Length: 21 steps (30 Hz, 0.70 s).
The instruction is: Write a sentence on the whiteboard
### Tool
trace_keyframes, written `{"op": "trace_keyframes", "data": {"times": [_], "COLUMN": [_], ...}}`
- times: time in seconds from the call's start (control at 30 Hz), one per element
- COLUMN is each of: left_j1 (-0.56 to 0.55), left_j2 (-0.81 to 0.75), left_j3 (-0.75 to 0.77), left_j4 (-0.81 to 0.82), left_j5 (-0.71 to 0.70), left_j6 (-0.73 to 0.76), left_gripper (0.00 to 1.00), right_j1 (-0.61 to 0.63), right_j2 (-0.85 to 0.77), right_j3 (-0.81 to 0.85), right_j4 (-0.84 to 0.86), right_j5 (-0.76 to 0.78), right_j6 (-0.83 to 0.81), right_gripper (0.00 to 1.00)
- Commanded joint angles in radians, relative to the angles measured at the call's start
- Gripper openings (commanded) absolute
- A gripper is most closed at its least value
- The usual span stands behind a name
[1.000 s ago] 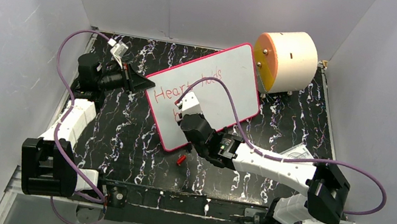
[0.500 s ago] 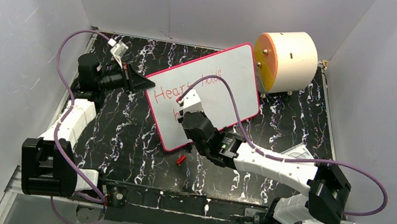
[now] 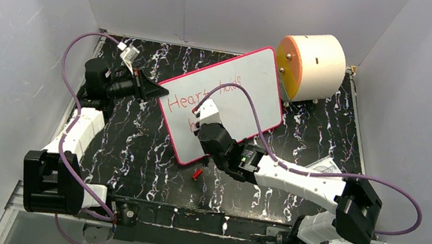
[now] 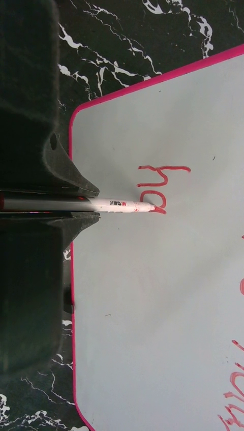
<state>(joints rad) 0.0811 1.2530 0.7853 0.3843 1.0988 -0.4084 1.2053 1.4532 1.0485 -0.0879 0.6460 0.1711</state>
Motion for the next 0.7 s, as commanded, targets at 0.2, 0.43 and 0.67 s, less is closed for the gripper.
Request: {"op": "trace_keyframes", "data": {"times": [0.2, 0.43, 0.67], "left_j1": [-0.007, -0.007, -0.007], "left_j2": [-0.026, -0.027, -0.028], "left_j3": [0.002, 0.002, 0.002], "left_j4": [-0.048, -0.050, -0.050], "left_j5": [0.010, 0.010, 0.009], "left_j6": [0.043, 0.045, 0.045], "left_gripper": [0.00, 0.00, 0.00], "right_j1": [-0.006, -0.006, -0.006], "right_j2": [-0.019, -0.038, -0.075], "right_j3": [-0.027, -0.035, -0.038], "right_j4": [-0.033, -0.032, -0.008], "right_j5": [0.018, 0.053, 0.061], "right_j6": [0.032, 0.035, 0.018], "right_gripper": [0.00, 0.00, 0.00]}}
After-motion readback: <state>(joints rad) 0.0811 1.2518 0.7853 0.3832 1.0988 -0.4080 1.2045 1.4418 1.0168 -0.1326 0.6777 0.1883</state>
